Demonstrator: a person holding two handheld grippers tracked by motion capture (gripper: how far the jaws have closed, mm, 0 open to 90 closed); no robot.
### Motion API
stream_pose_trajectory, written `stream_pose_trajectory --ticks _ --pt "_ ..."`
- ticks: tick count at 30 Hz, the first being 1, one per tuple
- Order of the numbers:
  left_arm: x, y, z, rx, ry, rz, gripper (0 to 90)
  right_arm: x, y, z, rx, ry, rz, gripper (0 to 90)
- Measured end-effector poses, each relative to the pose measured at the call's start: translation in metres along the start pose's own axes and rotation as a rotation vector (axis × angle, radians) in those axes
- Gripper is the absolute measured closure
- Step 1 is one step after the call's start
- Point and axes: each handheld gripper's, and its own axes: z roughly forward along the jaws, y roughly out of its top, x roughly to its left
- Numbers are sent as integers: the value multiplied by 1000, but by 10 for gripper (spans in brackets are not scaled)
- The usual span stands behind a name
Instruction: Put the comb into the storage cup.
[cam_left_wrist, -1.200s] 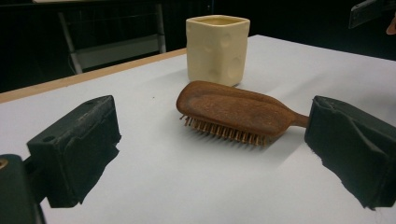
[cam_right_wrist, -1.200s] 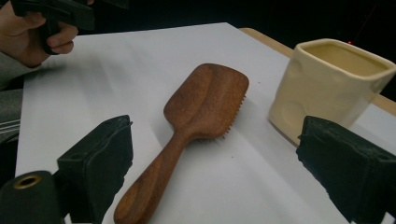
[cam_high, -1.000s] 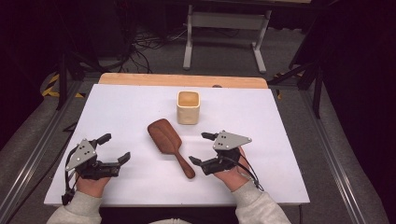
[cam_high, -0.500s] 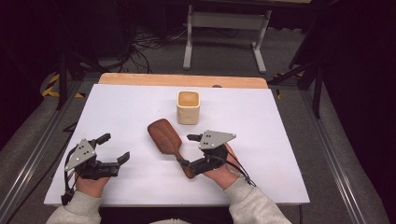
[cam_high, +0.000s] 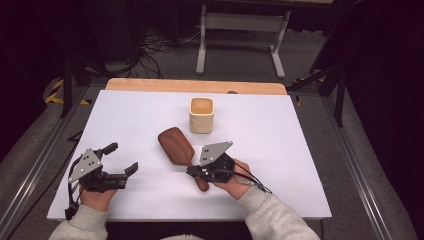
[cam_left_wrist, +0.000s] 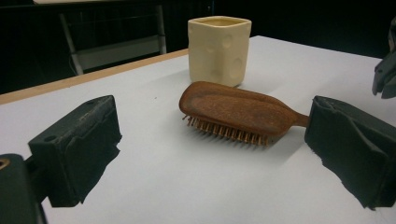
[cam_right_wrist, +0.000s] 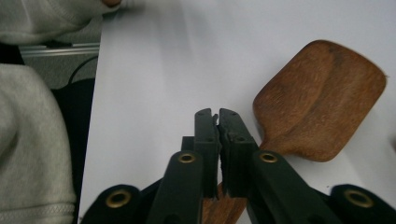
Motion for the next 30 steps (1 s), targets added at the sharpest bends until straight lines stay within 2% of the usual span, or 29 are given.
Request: stream_pose_trajectory --ticks 5,8,9,11,13,21,23,26,27,30 --pt "0 0 0 1 -2 0 46 2 0 9 90 45 -30 895" --pt "0 0 0 2 -2 0 46 2 0 12 120 58 -38 895" --pt "0 0 0 2 -2 -1 47 2 -1 15 152 74 -47 895" --pt "0 0 0 2 -2 0 47 3 -1 16 161 76 -45 895" --pt "0 0 0 1 -3 0 47 4 -1 19 192 93 -50 895" --pt "1 0 1 6 3 0 47 5 -4 25 294 117 -66 896" --pt "1 0 1 6 3 0 47 5 -4 26 302 124 -68 896" --pt "0 0 1 5 3 1 47 4 -4 29 361 134 -85 896" --pt "0 0 1 5 3 1 47 4 -4 29 361 134 -85 896" --pt "0 0 1 6 3 2 48 4 -3 31 407 140 -84 896"
